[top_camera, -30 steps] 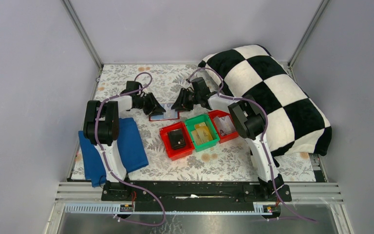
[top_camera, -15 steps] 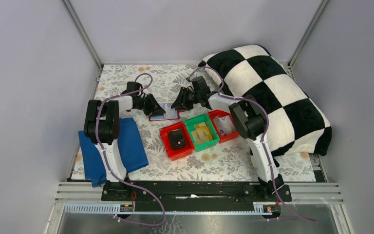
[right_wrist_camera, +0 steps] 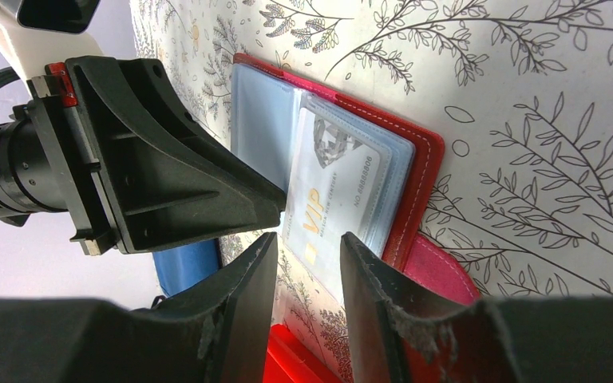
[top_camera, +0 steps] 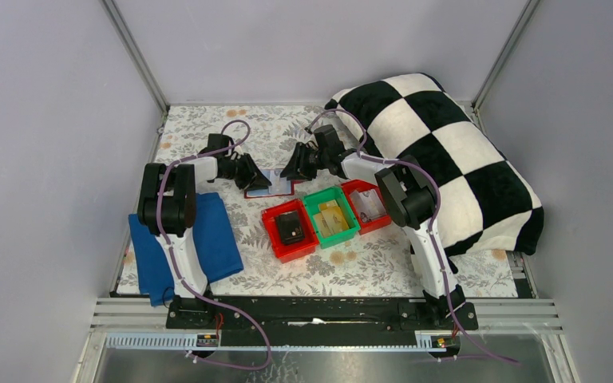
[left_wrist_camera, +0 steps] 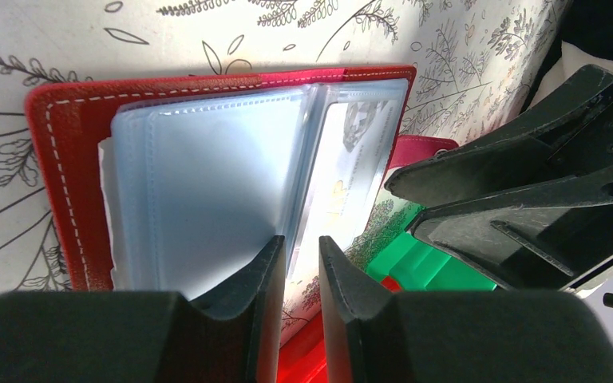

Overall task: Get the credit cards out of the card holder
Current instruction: Remove the credit card from the card holder.

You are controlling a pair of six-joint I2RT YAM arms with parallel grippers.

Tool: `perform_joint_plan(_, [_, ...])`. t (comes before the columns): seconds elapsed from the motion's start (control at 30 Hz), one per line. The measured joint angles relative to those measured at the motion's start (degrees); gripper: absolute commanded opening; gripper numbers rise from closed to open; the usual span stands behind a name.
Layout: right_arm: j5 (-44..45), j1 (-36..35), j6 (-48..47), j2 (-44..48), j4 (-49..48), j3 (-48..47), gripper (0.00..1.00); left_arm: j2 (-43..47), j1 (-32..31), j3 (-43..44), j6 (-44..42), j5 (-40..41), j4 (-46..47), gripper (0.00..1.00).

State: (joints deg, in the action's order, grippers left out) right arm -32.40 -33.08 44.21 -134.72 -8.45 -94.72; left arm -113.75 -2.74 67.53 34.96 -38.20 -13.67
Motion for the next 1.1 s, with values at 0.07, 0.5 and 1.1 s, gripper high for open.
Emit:
perform_joint_plan(0.07, [-0.02, 0.0, 0.0, -0.02, 0.0, 0.0, 0.42, 0.0, 0.02, 0.0, -0.02, 0.0, 0.0, 0.25])
perform_joint_plan(0.5, [-0.31, -0.02, 0.26, -1.33, -0.07, -0.31, 0.42, 0.0, 0.02, 0.0, -0.11, 0.0, 0.0, 0.24])
perform_joint_plan(1.1, [-0.28, -0.04, 0.26, -1.53, -0.04, -0.59, 0.42, -1.05, 0.02, 0.33, -0.2, -0.63, 0.09, 0.2])
